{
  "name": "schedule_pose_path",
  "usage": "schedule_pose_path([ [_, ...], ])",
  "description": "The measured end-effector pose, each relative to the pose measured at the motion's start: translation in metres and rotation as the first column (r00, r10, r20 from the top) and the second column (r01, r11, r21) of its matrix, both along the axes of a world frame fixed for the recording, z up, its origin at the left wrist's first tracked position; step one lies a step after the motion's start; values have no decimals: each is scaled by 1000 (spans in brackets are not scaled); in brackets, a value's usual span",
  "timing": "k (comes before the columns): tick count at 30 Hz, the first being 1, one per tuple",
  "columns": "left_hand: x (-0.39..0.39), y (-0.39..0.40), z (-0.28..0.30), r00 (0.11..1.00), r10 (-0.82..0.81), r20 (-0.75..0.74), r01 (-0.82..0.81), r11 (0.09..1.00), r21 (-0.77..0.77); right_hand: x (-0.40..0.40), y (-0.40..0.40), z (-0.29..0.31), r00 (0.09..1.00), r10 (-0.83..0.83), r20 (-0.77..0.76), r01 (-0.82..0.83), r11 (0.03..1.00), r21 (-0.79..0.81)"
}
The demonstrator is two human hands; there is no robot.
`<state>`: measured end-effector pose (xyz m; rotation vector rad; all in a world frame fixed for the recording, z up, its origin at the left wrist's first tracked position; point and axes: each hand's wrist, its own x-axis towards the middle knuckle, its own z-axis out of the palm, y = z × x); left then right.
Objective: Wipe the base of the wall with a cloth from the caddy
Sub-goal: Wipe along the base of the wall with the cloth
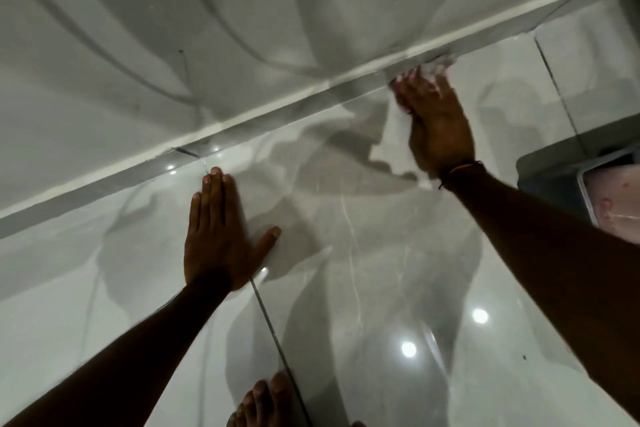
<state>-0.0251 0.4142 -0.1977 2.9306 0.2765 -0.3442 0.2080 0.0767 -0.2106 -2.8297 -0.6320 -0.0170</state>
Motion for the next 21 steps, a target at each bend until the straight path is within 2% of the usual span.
schedule_pose_path([
  [4,2,-1,0,1000,-7,4,7,1000,9,34,-56,5,967,-218,130,209,974,83],
  [7,1,-1,-1,1000,-5,16,5,1000,16,59,-74,17,930,-365,42,365,931,7],
  [10,3,-1,-1,1000,-8,11,8,1000,21,66,-69,18,892,-452,13,452,892,17],
  [13,3,-2,0,1000,-7,5,7,1000,18,47,-39,10,914,-406,-3,406,913,48],
  [17,3,0,0,1000,-24,8,24,999,26,-23,53,-7,958,-280,65,267,950,161],
  [21,3,-1,1,999,-35,-3,35,998,46,-100,167,-2,977,-210,-44,215,949,232],
])
